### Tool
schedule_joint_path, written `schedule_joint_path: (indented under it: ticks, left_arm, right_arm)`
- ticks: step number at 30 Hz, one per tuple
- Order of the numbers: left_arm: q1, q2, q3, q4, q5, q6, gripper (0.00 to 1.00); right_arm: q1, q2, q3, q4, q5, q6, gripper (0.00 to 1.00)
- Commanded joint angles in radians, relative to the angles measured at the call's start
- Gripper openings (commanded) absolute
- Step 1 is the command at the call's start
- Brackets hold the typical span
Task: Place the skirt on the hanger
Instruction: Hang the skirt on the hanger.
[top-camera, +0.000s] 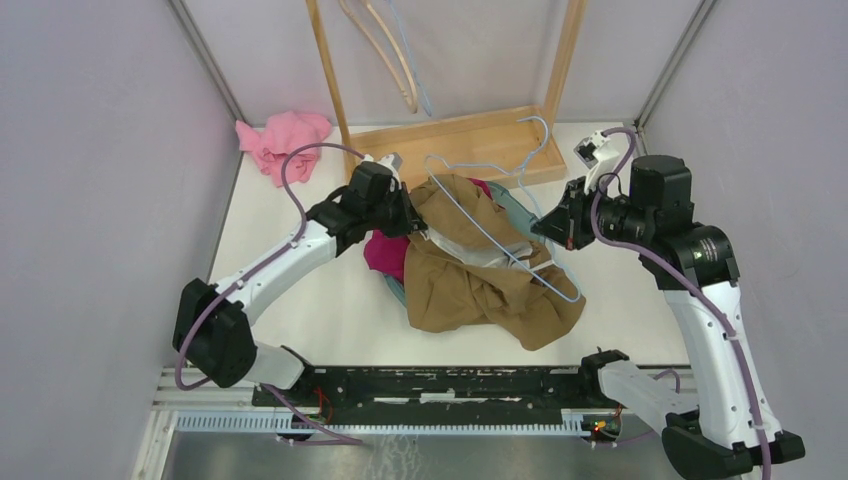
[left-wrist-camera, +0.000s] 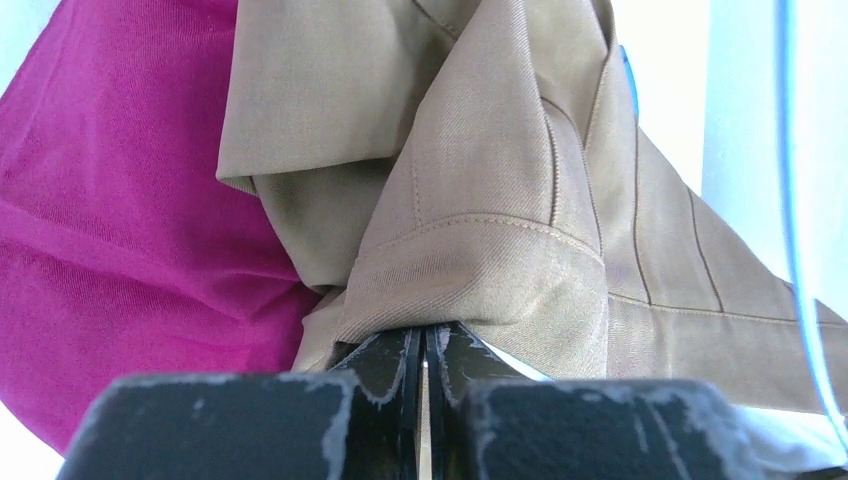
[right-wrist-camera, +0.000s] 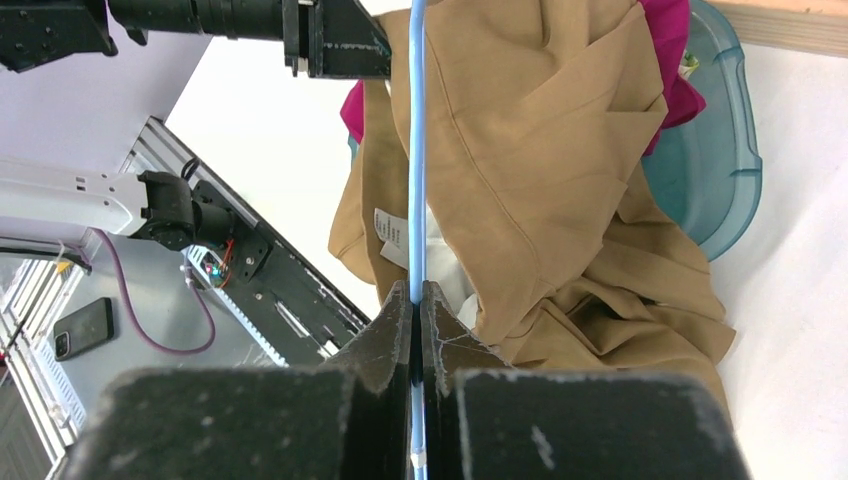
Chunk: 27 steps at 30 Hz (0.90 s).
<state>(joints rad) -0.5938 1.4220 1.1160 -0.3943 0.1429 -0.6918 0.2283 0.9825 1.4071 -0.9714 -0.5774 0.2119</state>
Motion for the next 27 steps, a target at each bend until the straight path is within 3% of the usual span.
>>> schedule_joint_path:
  ticks: [1, 17, 27]
  left_arm:
    - [0.035, -0.04, 0.05, 0.042, 0.065, -0.031, 0.07]
    - [0.212, -0.015, 0.08, 0.069, 0.347, 0.001, 0.07]
    - [0.284, -0.038, 0.076, 0.166, 0.461, -0.06, 0.08]
  right_arm:
    - [0.004, -0.021, 0.013, -0.025, -0.022, -0.012, 0.01]
    - [0.038, -0.04, 0.069, -0.151, -0.06, -0.053, 0.01]
    - [0.102, -0.013, 0.075, -0.18, -0.088, -0.074, 0.01]
